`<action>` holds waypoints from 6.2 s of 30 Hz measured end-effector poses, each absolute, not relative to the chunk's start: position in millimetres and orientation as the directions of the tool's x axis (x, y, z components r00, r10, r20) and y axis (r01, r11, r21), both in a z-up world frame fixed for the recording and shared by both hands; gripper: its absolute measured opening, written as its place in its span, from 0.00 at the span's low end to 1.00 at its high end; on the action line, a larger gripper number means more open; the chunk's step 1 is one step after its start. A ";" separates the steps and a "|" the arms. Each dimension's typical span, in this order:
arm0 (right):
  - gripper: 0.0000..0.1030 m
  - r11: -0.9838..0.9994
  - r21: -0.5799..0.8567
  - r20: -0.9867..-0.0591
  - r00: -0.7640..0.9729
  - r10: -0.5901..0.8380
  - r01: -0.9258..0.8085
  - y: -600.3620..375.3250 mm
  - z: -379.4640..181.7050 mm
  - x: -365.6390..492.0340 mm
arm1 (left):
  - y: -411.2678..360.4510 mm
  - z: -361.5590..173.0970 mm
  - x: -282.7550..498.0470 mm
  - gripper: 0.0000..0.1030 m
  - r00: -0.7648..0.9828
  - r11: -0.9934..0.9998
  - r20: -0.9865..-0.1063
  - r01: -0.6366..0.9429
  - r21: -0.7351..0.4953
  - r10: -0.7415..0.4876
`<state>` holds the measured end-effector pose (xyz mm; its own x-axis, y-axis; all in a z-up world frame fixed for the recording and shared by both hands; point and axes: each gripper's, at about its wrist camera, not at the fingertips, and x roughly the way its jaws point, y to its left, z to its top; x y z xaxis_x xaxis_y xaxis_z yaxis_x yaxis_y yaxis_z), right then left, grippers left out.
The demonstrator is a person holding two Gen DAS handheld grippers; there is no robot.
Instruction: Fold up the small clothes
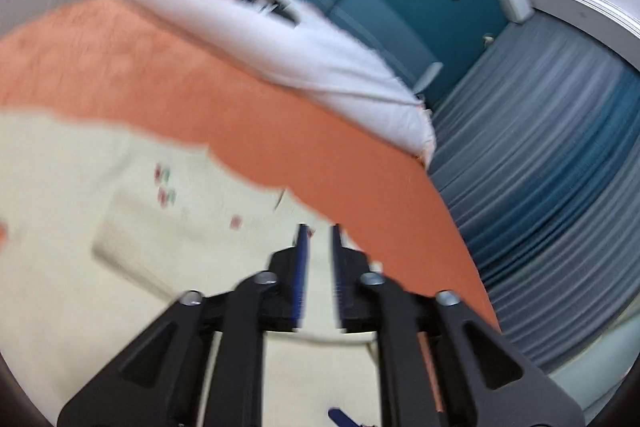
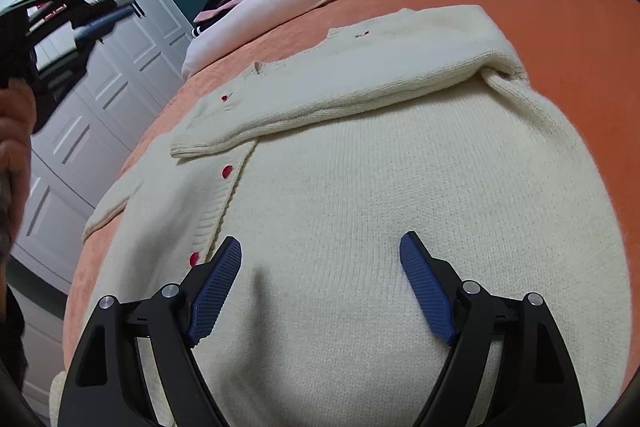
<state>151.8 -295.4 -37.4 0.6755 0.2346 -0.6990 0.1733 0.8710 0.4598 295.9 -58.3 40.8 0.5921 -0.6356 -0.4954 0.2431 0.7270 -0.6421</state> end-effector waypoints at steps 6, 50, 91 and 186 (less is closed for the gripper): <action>0.78 0.859 0.486 -0.682 0.685 0.257 0.162 -297.4 -38.7 150.8 | 118.9 -20.7 315.7 0.60 0.695 0.741 -0.650 -0.254 -0.621 -0.307; 0.76 0.839 0.463 -0.719 0.674 0.168 0.285 -355.0 -6.1 264.0 | 118.7 -63.2 283.8 0.65 0.588 0.700 -0.715 -0.323 -0.637 -0.379; 0.00 0.910 0.379 -0.786 0.459 0.413 -0.170 -128.5 -37.1 453.4 | 115.8 -96.6 284.1 0.10 0.750 0.771 -0.558 -0.102 -0.628 -0.355; 0.16 0.788 0.571 -0.606 0.766 0.214 0.231 -367.9 82.5 4.2 | 150.5 56.3 114.8 0.48 0.573 0.840 -0.691 -0.008 -0.542 -0.440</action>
<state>4.2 -367.9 82.5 0.7660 0.2139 -0.6062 0.2315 0.7880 0.5706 114.8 150.5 56.3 0.5732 -0.4405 -0.6910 -0.0084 0.8401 -0.5424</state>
